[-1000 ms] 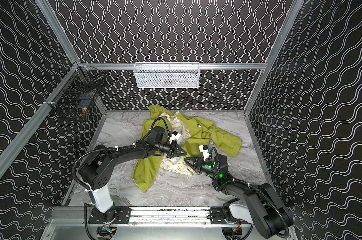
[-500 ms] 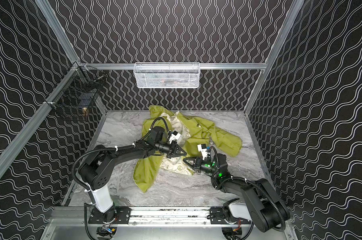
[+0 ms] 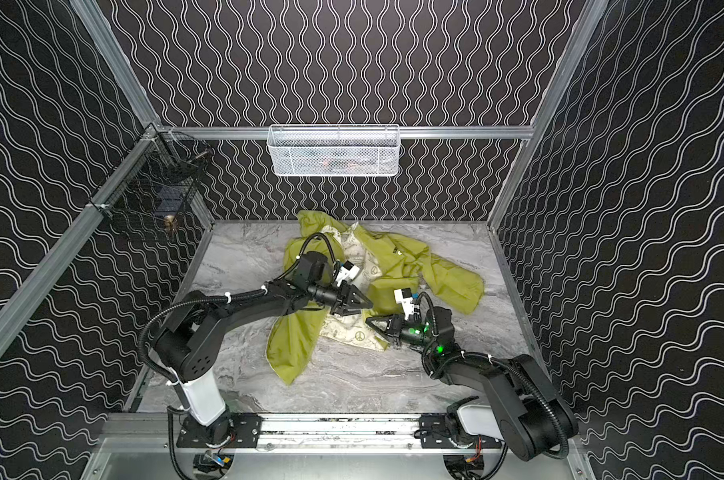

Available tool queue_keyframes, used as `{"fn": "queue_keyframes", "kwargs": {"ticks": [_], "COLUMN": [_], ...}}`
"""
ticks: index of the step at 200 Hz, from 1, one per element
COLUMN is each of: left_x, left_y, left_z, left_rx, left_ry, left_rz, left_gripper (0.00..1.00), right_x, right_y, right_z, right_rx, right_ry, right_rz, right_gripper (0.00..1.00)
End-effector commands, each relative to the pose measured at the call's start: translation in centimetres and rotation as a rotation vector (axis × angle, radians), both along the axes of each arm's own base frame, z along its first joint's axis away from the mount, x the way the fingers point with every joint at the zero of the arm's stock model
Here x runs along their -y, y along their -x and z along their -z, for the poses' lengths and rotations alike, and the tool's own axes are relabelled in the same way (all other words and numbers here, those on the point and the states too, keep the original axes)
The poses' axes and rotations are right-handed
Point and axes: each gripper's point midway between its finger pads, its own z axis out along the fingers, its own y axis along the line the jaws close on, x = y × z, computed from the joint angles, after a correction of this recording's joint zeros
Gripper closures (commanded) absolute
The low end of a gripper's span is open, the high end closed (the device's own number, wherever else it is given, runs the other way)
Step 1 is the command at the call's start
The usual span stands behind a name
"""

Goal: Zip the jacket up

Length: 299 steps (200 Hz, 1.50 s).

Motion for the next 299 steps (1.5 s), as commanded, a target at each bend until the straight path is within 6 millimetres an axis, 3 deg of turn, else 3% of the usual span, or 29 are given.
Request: {"fn": "queue_keyframes", "kwargs": {"ticks": [1, 42, 73, 117, 135, 143, 150, 165, 185, 205, 217, 250, 299], "left_x": [-2.1, -8.0, -12.6, -18.1, -19.4, -20.1, -20.6, -21.0, -20.8, -20.4, -20.6, -20.0, -20.5], "left_y": [-0.8, -1.1, -1.0, -1.6, -1.5, -1.4, -1.3, -1.3, -1.2, -1.0, -0.7, -0.4, -2.1], "left_z": [-0.1, -0.3, -1.2, -6.1, -8.7, -9.9, -10.9, -12.6, -14.0, -16.4, -17.9, -19.7, -18.5], "left_rx": [0.061, 0.197, 0.367, 0.698, 0.852, 0.912, 0.957, 1.045, 1.109, 1.182, 1.220, 1.285, 1.207], "left_ry": [-0.091, -0.351, -0.565, -0.668, -0.651, -0.648, -0.645, -0.653, -0.683, -0.605, -0.554, -0.470, -0.560], "left_rz": [-0.048, -0.144, -0.235, -0.465, -0.528, -0.565, -0.594, -0.591, -0.529, -0.566, -0.621, -0.638, -0.664], "left_gripper": [0.53, 0.55, 0.64, 0.58, 0.57, 0.52, 0.41, 0.25, 0.24, 0.22, 0.02, 0.02, 0.01], "right_x": [0.0, 0.8, 2.0, 2.0, 1.8, 1.8, 1.7, 1.6, 1.5, 1.4, 1.3, 1.0, 0.8], "right_y": [-0.2, -1.4, -2.5, -3.1, -3.3, -3.4, -3.5, -3.7, -4.0, -4.3, -4.4, -4.8, -4.8], "right_z": [-0.3, 2.2, 4.1, 5.1, 5.4, 5.5, 5.6, 5.6, 5.7, 5.6, 5.7, 5.6, 5.6], "right_rx": [0.036, 0.006, -0.006, -0.031, -0.045, -0.052, -0.054, -0.057, -0.057, -0.056, -0.058, -0.061, -0.058], "right_ry": [0.015, 0.164, 0.334, 0.373, 0.363, 0.362, 0.360, 0.361, 0.368, 0.374, 0.374, 0.359, 0.355], "right_rz": [0.003, 0.069, 0.133, 0.129, 0.128, 0.130, 0.129, 0.129, 0.128, 0.122, 0.118, 0.111, 0.097], "right_gripper": [1.00, 1.00, 1.00, 1.00, 1.00, 1.00, 1.00, 1.00, 1.00, 1.00, 1.00, 1.00, 1.00]}}
